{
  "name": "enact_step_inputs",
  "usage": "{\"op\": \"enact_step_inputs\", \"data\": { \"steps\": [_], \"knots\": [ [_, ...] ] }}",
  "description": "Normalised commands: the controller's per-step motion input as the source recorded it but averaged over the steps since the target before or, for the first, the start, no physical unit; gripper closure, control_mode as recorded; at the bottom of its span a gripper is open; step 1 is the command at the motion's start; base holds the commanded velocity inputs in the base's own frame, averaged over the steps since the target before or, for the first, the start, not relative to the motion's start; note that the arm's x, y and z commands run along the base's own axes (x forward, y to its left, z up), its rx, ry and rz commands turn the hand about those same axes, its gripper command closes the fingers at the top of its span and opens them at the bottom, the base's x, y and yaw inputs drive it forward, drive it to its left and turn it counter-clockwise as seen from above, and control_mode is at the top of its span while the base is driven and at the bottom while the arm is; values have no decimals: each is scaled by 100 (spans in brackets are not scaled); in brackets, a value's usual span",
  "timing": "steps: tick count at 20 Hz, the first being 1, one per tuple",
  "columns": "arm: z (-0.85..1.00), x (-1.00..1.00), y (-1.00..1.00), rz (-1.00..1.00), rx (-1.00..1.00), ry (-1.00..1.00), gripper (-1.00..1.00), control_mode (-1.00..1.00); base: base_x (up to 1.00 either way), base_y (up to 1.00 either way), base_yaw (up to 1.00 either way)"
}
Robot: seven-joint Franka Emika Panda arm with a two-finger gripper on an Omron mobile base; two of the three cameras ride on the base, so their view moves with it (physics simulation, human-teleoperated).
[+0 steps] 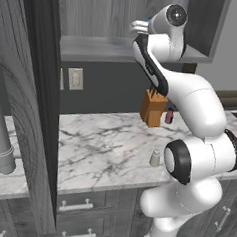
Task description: Pick the shaker and mayonnaise from the counter and place them in the cabinet.
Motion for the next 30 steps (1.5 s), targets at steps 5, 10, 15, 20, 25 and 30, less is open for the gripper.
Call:
{"op": "enact_step_inputs", "data": {
  "steps": [5,10,15,20,25,30],
  "knots": [
    [-43,38,-6,0,1,0,100,-100,0,0,0],
    [-42,39,-9,0,5,2,100,-100,0,0,0],
    [-38,19,-6,0,8,8,100,-100,0,0,0],
    [-36,19,0,0,1,7,100,-100,0,0,0],
    [-56,22,0,1,0,6,100,-100,0,0,0],
    [-66,26,0,2,0,4,-100,-100,0,0,0]
  ]
}}
